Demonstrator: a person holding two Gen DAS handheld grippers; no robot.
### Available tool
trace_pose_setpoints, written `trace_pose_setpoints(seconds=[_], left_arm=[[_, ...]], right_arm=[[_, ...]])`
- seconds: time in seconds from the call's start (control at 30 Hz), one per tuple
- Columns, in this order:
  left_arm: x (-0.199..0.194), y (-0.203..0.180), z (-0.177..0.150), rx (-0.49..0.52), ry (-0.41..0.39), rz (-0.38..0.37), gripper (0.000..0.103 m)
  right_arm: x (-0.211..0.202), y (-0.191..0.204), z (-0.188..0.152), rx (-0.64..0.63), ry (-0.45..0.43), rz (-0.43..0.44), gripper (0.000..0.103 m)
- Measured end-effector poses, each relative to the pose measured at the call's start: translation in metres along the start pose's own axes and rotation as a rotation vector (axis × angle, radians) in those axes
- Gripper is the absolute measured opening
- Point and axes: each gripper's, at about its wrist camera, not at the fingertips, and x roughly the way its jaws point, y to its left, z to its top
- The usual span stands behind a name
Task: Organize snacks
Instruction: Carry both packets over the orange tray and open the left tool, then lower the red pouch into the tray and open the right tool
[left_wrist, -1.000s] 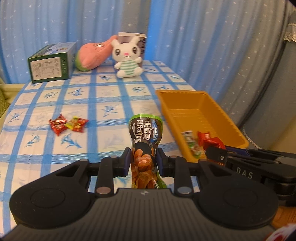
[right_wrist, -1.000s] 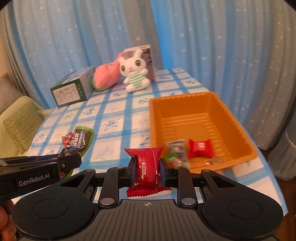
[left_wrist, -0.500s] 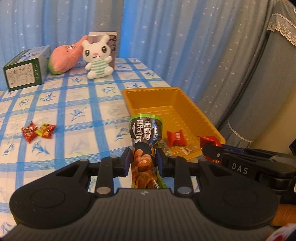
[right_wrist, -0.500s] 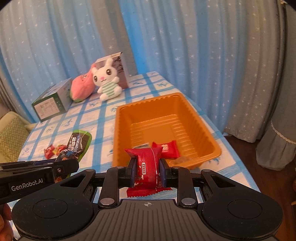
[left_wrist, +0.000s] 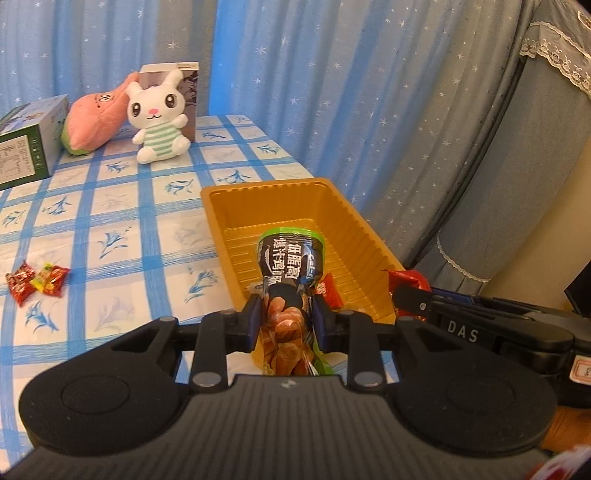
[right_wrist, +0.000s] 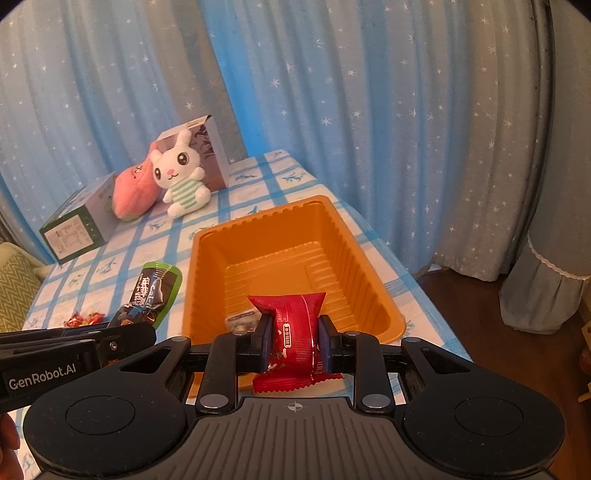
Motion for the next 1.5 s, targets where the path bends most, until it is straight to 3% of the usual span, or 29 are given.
trace_pose_setpoints(seconds=[0.73,1.1,1.2,1.5], left_arm=[[0.085,0.008,0.038,-0.041,0.057,0.003,0.026],[0.116,0.020,0.046,-0.042,0.086,0.000,0.026],[0.114,0.022,0.047,-0.032,0.073,0.022,0.036],[0.085,0.036,0.035,-0.053,0.058,0.072,0.040]], right_arm=[[0.066,-0.022,0.041,0.001,0.018,0.010,0.026],[0.083,-0.019,0.038,0.004,0.048,0.013,0.026],[0.083,-0.020,0.039,0.021,0.054,0.020,0.026],[0.078,-0.019,0.038,0.033,0.055,0.033,0.026]])
